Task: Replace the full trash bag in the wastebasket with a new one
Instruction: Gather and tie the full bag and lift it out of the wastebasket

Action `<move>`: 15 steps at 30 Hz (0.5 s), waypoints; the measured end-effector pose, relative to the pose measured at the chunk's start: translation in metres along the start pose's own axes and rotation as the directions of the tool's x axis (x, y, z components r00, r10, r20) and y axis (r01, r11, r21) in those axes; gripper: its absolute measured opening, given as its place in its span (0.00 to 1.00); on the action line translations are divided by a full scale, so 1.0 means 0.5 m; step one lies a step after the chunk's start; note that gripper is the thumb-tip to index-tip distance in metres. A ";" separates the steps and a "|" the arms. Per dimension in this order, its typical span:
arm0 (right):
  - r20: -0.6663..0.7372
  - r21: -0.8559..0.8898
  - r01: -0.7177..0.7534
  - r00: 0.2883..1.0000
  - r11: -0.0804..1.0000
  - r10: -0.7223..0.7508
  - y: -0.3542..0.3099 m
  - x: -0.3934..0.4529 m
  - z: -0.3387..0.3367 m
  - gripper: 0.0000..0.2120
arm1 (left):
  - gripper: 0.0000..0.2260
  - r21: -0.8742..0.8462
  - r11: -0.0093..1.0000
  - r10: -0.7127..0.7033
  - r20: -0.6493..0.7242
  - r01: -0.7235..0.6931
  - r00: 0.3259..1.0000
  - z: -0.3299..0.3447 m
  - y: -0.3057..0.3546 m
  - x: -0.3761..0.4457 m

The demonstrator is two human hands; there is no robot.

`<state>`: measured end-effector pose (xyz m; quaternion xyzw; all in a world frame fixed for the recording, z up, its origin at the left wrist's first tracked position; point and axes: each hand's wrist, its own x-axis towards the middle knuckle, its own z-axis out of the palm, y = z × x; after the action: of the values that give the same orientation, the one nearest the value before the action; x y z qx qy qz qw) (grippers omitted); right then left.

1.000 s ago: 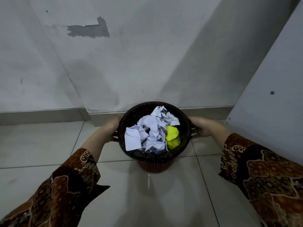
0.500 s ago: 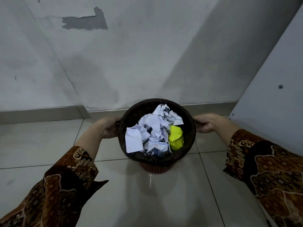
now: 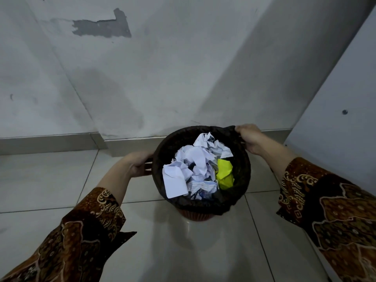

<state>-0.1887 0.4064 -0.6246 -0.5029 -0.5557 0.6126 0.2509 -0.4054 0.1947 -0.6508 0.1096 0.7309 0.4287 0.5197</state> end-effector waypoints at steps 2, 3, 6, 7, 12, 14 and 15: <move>0.012 0.063 -0.078 0.997 0.995 0.078 0.010 -0.005 -0.001 0.11 | 0.09 -0.017 0.999 0.037 0.032 -0.036 0.999 0.000 0.007 0.005; 0.059 0.078 -0.139 0.989 0.987 0.135 0.014 -0.009 -0.002 0.13 | 0.14 -0.032 0.999 0.040 0.058 -0.038 0.998 -0.002 0.008 0.015; 0.268 0.004 -0.270 0.928 0.963 0.259 0.014 -0.024 -0.001 0.20 | 0.18 -0.025 0.999 0.026 0.072 -0.024 0.997 0.000 0.020 0.015; 0.304 -0.011 -0.286 0.912 0.958 0.275 0.012 -0.028 0.001 0.19 | 0.14 -0.032 0.999 0.036 0.065 -0.034 0.997 0.004 0.025 0.011; 0.186 0.003 -0.252 0.951 0.968 0.247 0.014 -0.010 0.010 0.08 | 0.09 -0.017 0.995 0.102 0.004 -0.102 0.995 0.016 0.046 0.011; 0.073 0.030 -0.154 0.986 0.988 0.151 0.019 0.001 0.014 0.03 | 0.10 0.028 0.986 0.164 -0.092 -0.162 0.982 0.022 0.048 0.011; 0.030 0.034 -0.098 0.995 0.995 0.097 0.020 0.003 0.016 0.03 | 0.09 0.054 0.976 0.217 -0.154 -0.211 0.964 0.025 0.049 0.014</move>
<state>-0.1940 0.4016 -0.6352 -0.5161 -0.5229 0.6411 0.2218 -0.4046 0.2203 -0.6388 0.1631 0.7617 0.4761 0.4082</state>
